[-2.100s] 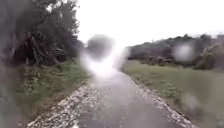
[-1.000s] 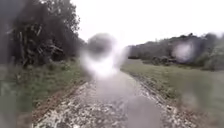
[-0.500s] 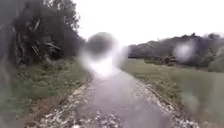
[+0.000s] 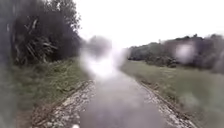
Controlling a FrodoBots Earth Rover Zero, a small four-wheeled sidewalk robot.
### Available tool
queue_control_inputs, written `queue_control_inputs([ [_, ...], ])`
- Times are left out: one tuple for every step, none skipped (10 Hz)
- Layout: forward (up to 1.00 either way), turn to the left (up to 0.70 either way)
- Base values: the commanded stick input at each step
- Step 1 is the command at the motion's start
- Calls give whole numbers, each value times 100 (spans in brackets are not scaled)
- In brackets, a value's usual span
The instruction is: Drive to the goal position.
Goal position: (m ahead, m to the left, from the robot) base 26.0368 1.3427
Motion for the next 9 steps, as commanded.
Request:
queue_control_inputs([
  [85, 0],
  [85, 0],
  [85, 0],
  [85, 0],
  [85, 0],
  [85, 0],
  [85, 0],
  [85, 0],
  [85, 0],
])
